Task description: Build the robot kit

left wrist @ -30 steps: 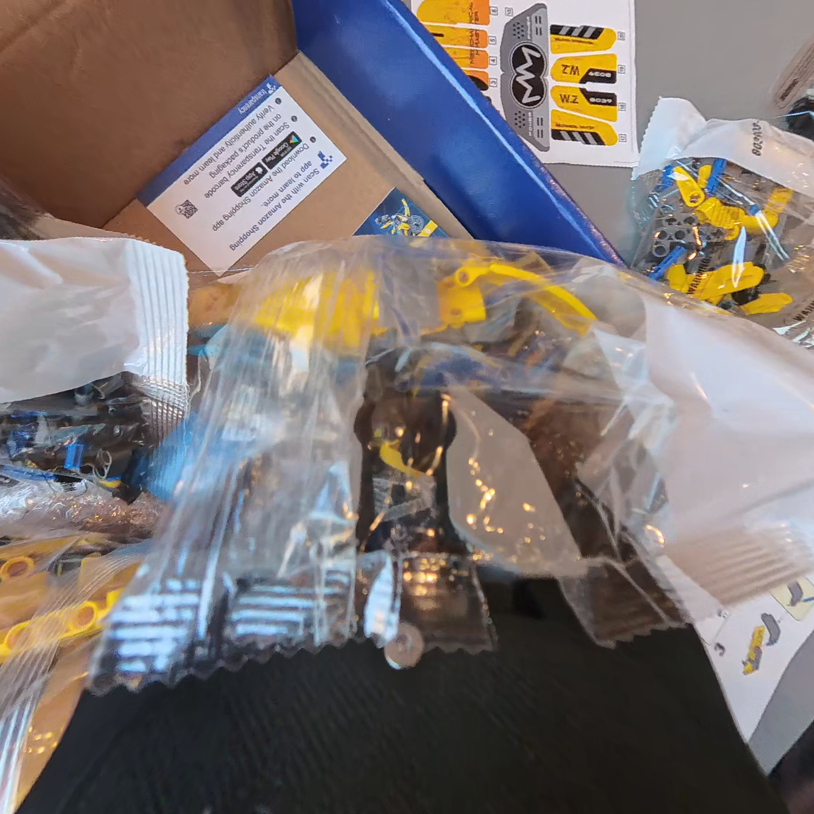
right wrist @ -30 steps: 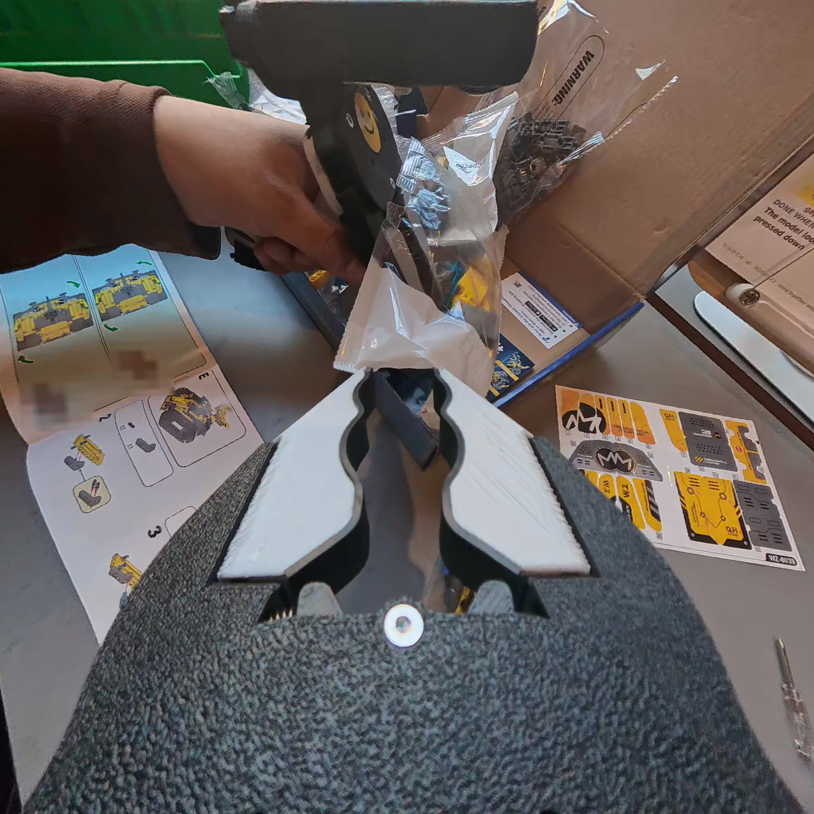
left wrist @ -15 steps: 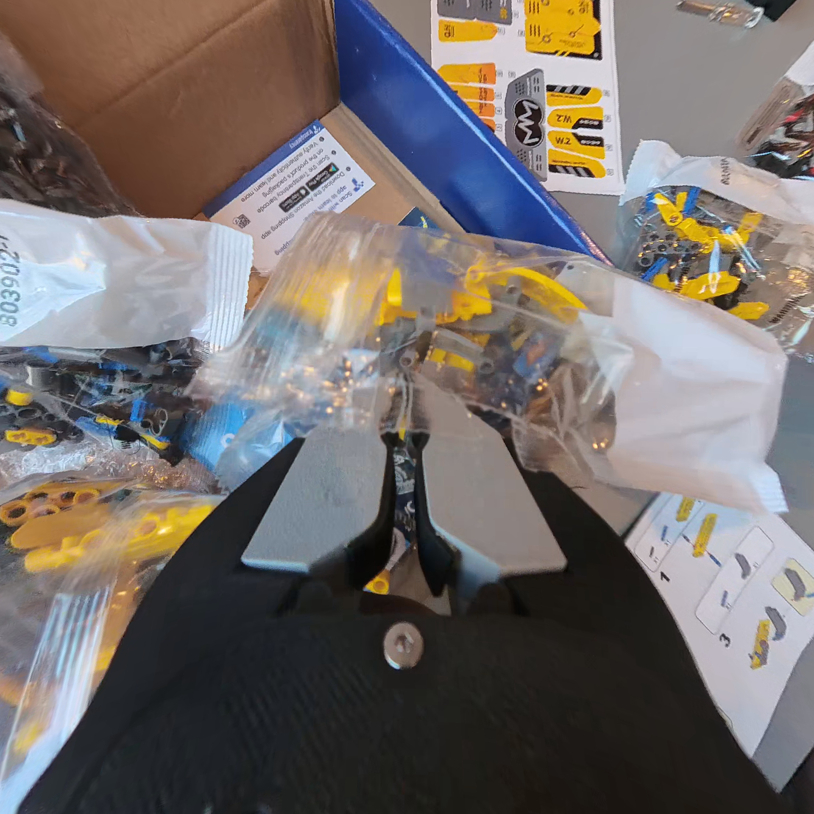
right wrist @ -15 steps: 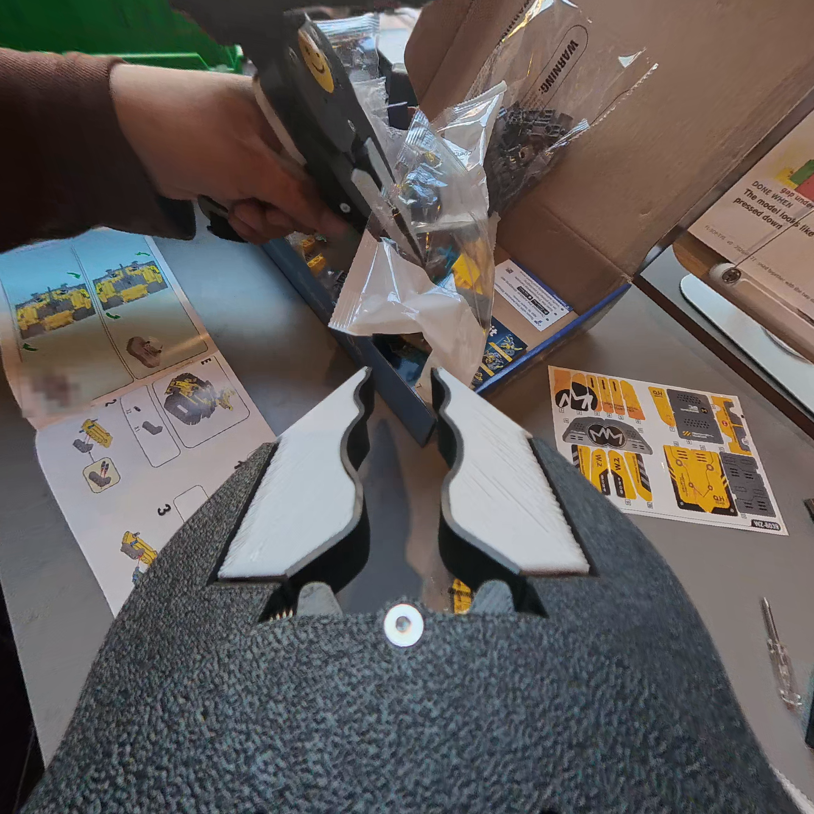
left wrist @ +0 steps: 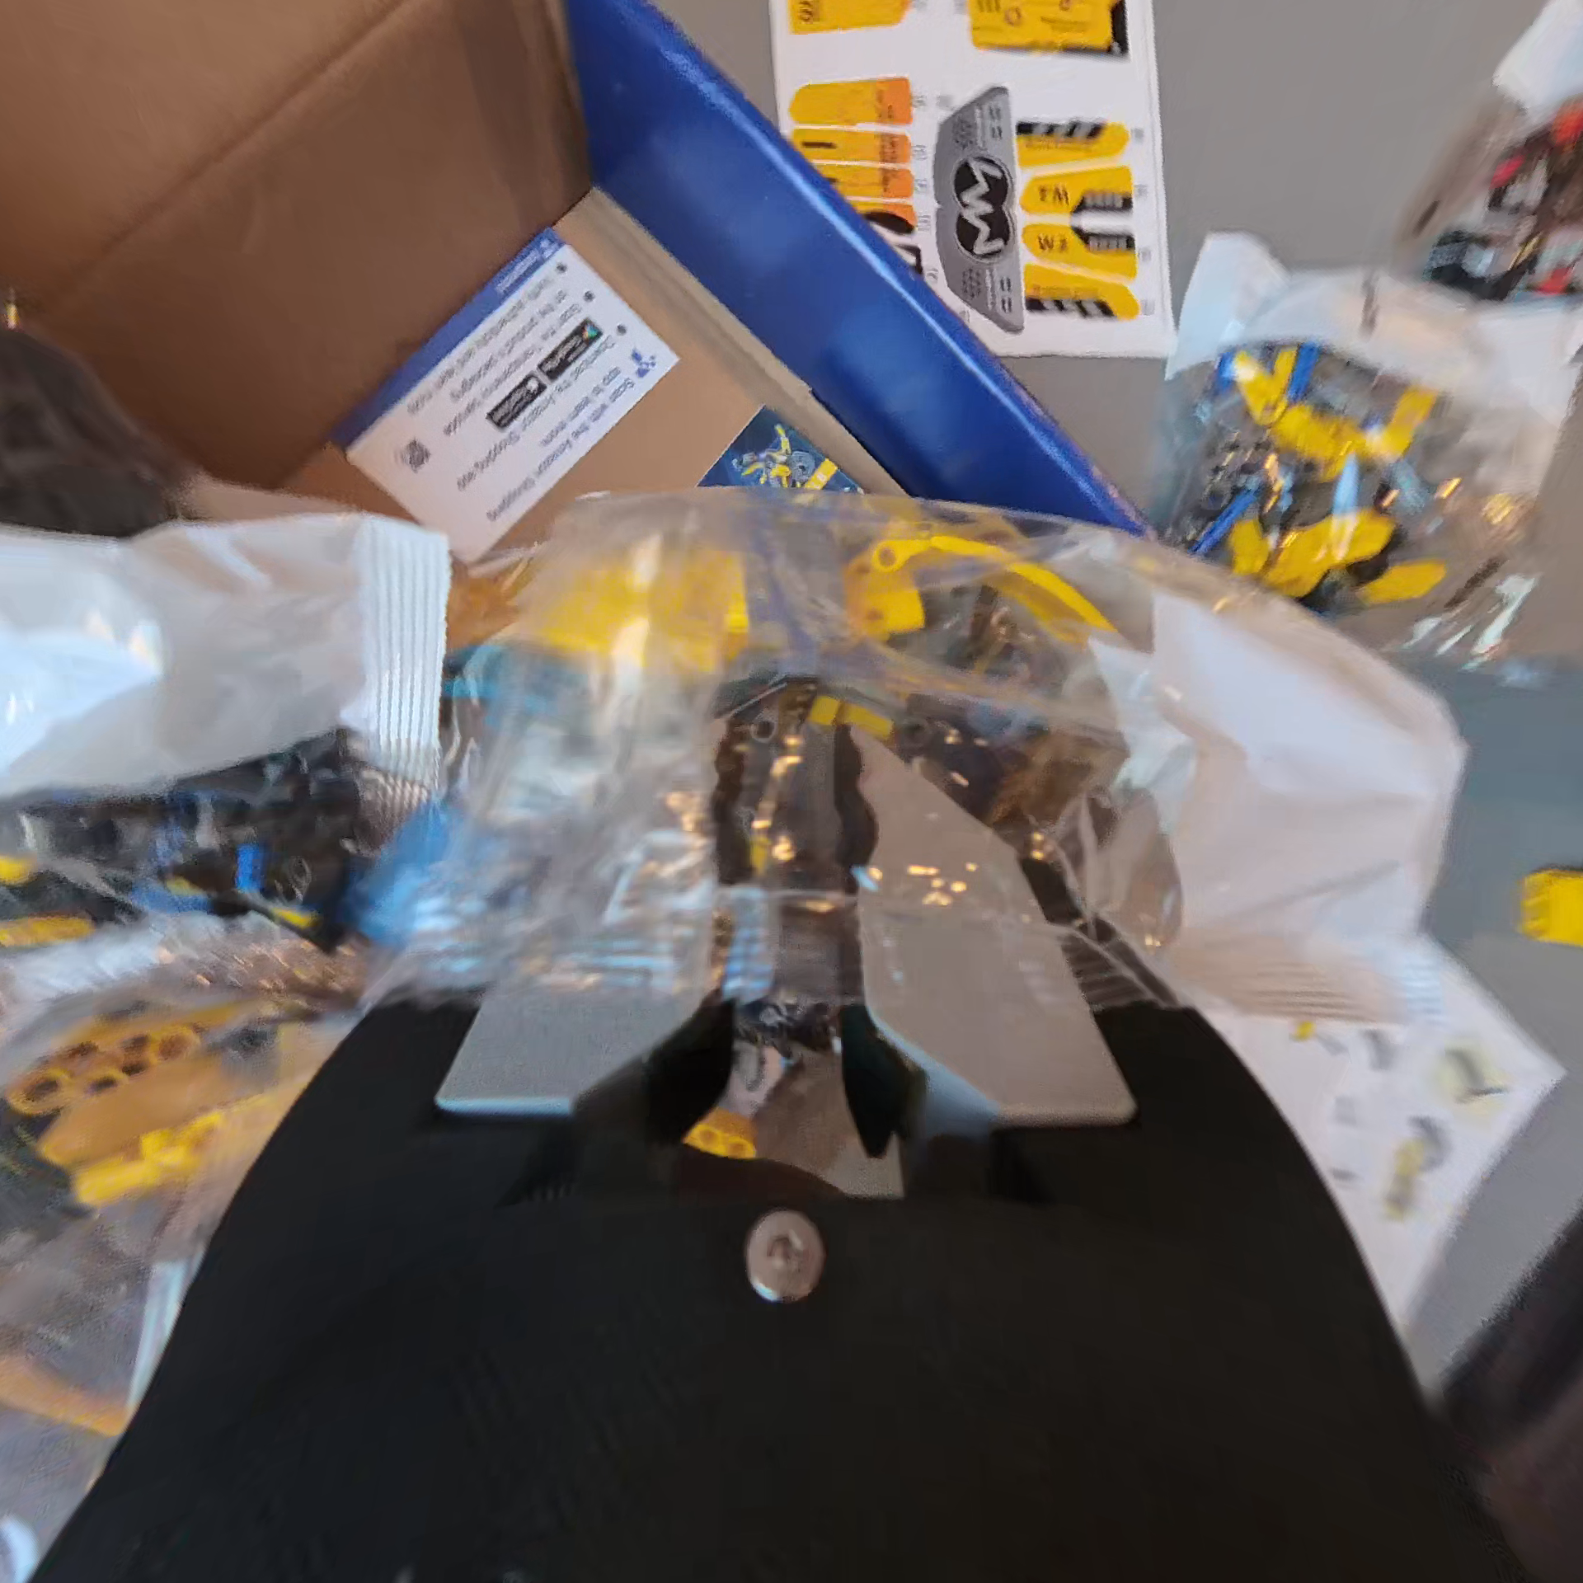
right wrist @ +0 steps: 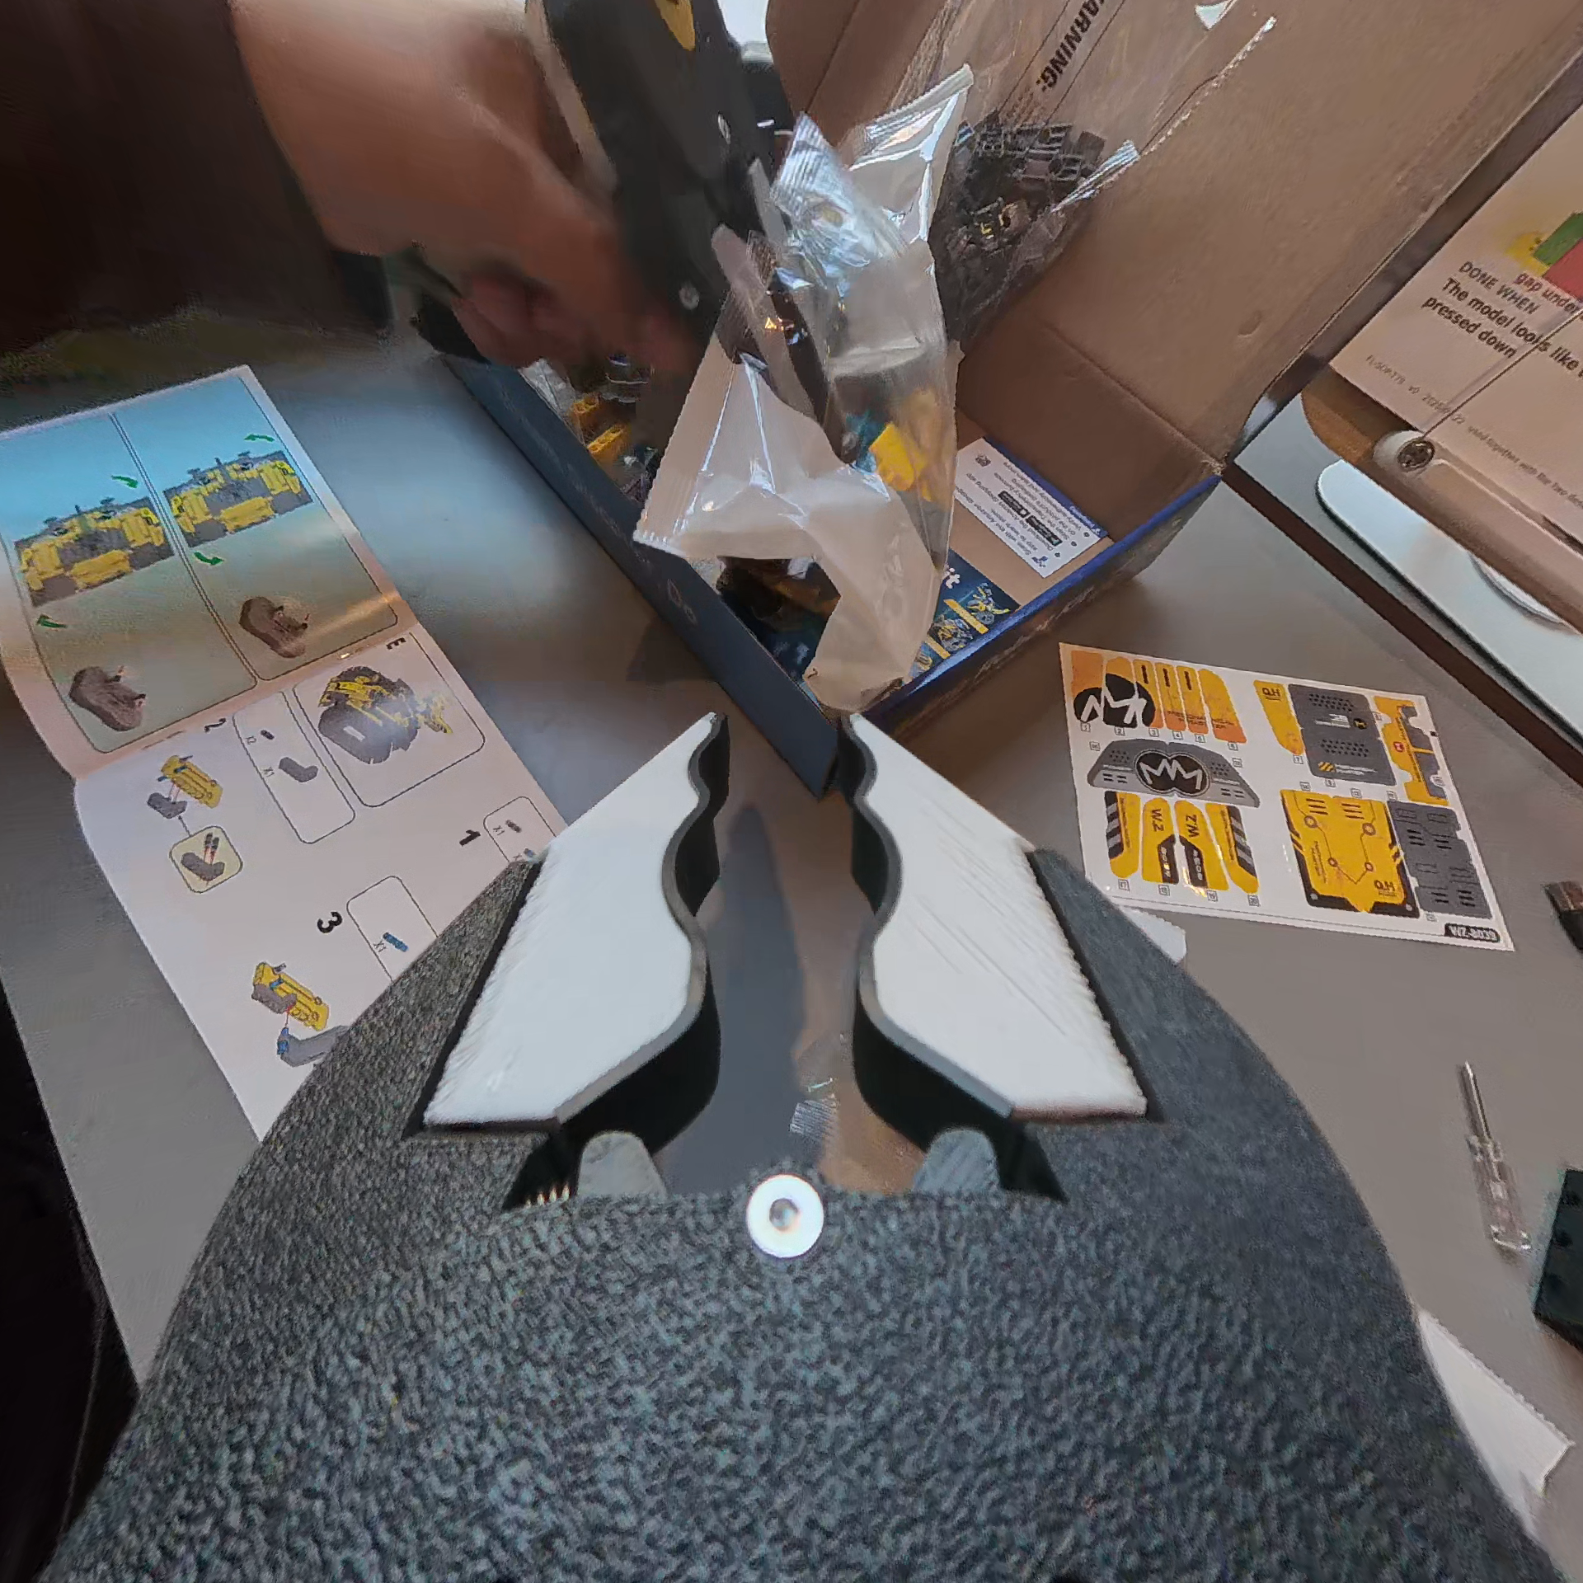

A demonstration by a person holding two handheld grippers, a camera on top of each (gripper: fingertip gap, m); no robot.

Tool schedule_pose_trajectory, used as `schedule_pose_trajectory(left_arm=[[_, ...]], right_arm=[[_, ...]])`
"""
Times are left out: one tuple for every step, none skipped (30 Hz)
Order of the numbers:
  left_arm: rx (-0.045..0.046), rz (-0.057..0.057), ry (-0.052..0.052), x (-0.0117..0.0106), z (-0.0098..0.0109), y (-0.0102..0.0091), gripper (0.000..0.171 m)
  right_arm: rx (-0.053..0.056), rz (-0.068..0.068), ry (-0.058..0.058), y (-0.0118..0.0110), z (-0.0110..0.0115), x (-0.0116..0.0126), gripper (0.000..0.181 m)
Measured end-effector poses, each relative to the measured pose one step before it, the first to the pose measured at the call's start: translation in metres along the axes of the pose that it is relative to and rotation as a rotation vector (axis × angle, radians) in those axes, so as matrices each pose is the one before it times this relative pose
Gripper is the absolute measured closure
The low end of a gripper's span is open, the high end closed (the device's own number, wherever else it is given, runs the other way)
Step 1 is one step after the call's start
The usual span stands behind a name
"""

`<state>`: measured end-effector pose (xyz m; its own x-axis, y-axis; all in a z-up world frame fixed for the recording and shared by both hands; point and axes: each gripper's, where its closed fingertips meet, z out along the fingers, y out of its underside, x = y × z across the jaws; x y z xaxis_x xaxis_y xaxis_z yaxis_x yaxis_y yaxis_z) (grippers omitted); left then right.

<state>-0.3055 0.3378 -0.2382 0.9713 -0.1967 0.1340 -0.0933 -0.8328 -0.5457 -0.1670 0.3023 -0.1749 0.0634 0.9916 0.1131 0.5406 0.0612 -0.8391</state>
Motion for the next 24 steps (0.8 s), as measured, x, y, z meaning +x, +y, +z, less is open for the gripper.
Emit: schedule_pose_trajectory(left_arm=[[-0.00057,-0.0762,0.0318,0.0019,-0.00355,-0.00136,0.153],[0.00099,-0.0489,0.0482,0.00665,-0.00335,-0.00039,0.149],[0.00322,-0.0315,0.042,0.00759,-0.00217,0.00052,0.141],[0.00249,-0.04,0.0015,0.00134,-0.00013,0.00059,0.137],[0.00654,-0.0411,-0.0253,-0.00314,0.00179,-0.00031,0.131],[0.00369,-0.0293,-0.0405,-0.00577,0.00326,-0.00003,0.131],[-0.00258,-0.0189,-0.0398,-0.00548,0.00405,0.00101,0.13],[-0.00984,-0.0178,-0.0212,-0.00189,0.00454,0.00266,0.132],[-0.01692,-0.0111,0.0035,0.00253,0.00441,0.00376,0.13],[-0.0183,-0.0141,0.0067,0.00287,0.00399,0.00364,0.129],[-0.00822,-0.0105,-0.0017,0.00128,0.00261,0.00214,0.129],[0.0042,0.0002,-0.0064,0.00028,0.00147,0.00028,0.13],[0.00816,0.0003,-0.0065,-0.00038,0.00066,-0.00046,0.129],[0.00394,0.0004,-0.0008,0.0003,0.00047,0.00006,0.132],[-0.00321,0.0003,0.0008,0.00066,0.00041,0.00098,0.132],[-0.0007,-0.0055,0.0011,0.00099,-0.00003,0.00038,0.132],[0.00478,-0.0115,0.0126,0.00276,-0.00083,-0.00037,0.133],[0.00445,-0.0142,0.0212,0.00379,-0.0017,-0.00061,0.13],[0.00703,-0.0189,0.0219,0.00355,-0.00214,-0.00131,0.132],[0.01096,-0.0167,0.0151,0.00241,-0.00231,-0.00181,0.134],[0.00613,-0.0105,0.0098,0.00151,-0.0021,-0.00105,0.13],[-0.0025,-0.0089,0.0138,0.00166,-0.0017,0.00048,0.137],[0.0018,-0.0082,0.0163,0.00172,-0.00155,0.00011,0.137],[0.00933,-0.0009,0.0195,0.00197,-0.00156,-0.00063,0.137]], right_arm=[[-0.0054,-0.0008,0.003,0.00153,-0.00135,-0.00007,0.155],[-0.0049,-0.0019,0.0032,0.00158,-0.00078,-0.00013,0.155],[-0.0033,-0.0019,0.003,0.0013,-0.00059,-0.00027,0.155],[-0.0017,-0.0003,0.0022,0.00106,-0.00023,-0.00031,0.155],[-0.0003,0.0024,0.0006,0.00083,-0.00001,-0.00044,0.155],[0.0016,0.0051,-0.0016,0.00035,0.00011,-0.00082,0.155],[0.0036,0.0054,-0.0032,-0.00006,0.00003,-0.00122,0.155],[0.0032,0.0029,-0.0029,-0.00021,-0.00029,-0.00137,0.155],[0.0016,-0.0008,-0.0009,-0.00002,-0.00046,-0.00132,0.155],[0.0015,-0.0031,0.0011,-0.00004,-0.00063,-0.00106,0.155],[0.0019,-0.0027,0.0008,0.00003,-0.00098,-0.00099,0.155],[0.0022,-0.0007,-0.0011,0.00003,-0.00113,-0.00098,0.156],[0.0025,0.0008,-0.0022,0.0,-0.00108,-0.00104,0.156],[0.002,0.0007,-0.0015,0.00008,-0.0011,-0.00075,0.156],[0.0014,0.0,-0.0005,0.00033,-0.00103,-0.00057,0.156],[0.0016,0.0001,-0.0001,0.00039,-0.00096,-0.00043,0.156],[0.002,0.0008,-0.0008,0.0004,-0.00099,-0.00038,0.156],[0.0018,0.0012,-0.0012,0.00058,-0.00091,-0.00059,0.156],[0.0012,0.0012,-0.0009,0.00085,-0.00083,-0.00037,0.156],[0.0009,0.0017,-0.001,0.00107,-0.00073,-0.00024,0.156],[0.0012,0.0026,-0.0019,0.00098,-0.00062,-0.00043,0.156],[0.0014,0.0033,-0.0026,0.00106,-0.00041,-0.0005,0.156],[0.0011,0.0028,-0.0039,0.00107,-0.00023,-0.00087,0.156],[-0.001,0.0002,-0.0053,0.00104,0.00009,-0.00132,0.156]])
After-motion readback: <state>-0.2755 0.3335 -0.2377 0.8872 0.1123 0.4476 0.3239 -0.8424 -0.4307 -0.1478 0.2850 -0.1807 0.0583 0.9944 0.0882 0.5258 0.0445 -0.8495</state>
